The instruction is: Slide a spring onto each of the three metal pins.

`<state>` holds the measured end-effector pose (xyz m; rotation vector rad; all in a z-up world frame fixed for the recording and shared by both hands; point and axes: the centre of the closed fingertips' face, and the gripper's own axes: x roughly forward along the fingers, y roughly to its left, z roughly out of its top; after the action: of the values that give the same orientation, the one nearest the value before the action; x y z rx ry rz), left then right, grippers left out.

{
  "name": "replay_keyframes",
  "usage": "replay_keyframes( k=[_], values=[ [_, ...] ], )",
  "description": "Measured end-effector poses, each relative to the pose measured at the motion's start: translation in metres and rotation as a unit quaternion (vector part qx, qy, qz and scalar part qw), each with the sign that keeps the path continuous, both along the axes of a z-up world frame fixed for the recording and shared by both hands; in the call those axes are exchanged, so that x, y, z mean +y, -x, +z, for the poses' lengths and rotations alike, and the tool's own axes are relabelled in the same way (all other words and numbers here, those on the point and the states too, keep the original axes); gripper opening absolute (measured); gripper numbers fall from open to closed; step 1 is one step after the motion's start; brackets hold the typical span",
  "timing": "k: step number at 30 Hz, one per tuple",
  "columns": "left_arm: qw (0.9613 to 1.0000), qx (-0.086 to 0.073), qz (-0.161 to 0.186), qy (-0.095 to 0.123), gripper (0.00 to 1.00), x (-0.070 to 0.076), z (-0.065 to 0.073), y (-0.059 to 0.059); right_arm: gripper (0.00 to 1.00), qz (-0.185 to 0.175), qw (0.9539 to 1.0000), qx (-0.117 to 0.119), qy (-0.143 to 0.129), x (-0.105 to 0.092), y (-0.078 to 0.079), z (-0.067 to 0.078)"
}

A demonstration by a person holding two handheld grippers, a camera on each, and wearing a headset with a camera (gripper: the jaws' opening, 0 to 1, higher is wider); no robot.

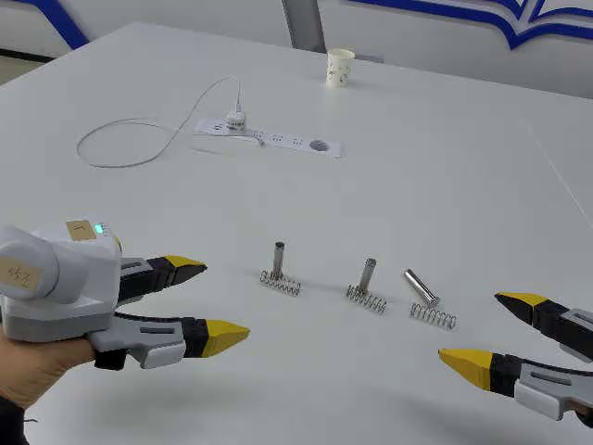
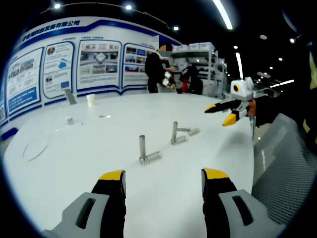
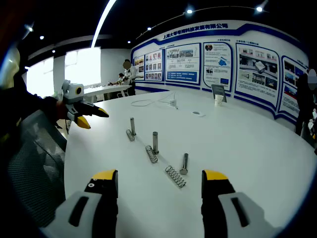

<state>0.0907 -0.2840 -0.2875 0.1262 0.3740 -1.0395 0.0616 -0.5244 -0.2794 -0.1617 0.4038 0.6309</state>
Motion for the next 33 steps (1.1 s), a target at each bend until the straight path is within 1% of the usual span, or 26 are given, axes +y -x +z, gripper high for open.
replay_keyframes(
  k=[14,19,24,27,33],
  values=[
    [1.0,0.002,-0.001,-0.001,0.62,-0.001,-0.001,0.001,0.68,-0.003,1.0,0.007,-0.001,-0.002,0.0,-0.002],
    [1.0,0.002,-0.002,-0.001,0.62,-0.001,-0.001,0.001,0.68,-0.004,1.0,0.006,0.0,-0.002,-0.002,0.0],
    [1.0,0.003,-0.002,-0.001,0.62,-0.002,-0.001,0.002,0.63,-0.009,0.9999,0.009,0.0,-0.003,-0.009,0.003],
    [1.0,0.003,-0.002,-0.001,0.62,-0.002,-0.001,0.002,0.61,-0.013,0.9998,0.016,0.004,-0.004,-0.015,0.003],
    [1.0,0.005,-0.002,-0.001,0.61,-0.002,-0.002,0.002,0.53,-0.027,0.9994,0.021,0.008,-0.004,-0.036,0.007]
  ],
)
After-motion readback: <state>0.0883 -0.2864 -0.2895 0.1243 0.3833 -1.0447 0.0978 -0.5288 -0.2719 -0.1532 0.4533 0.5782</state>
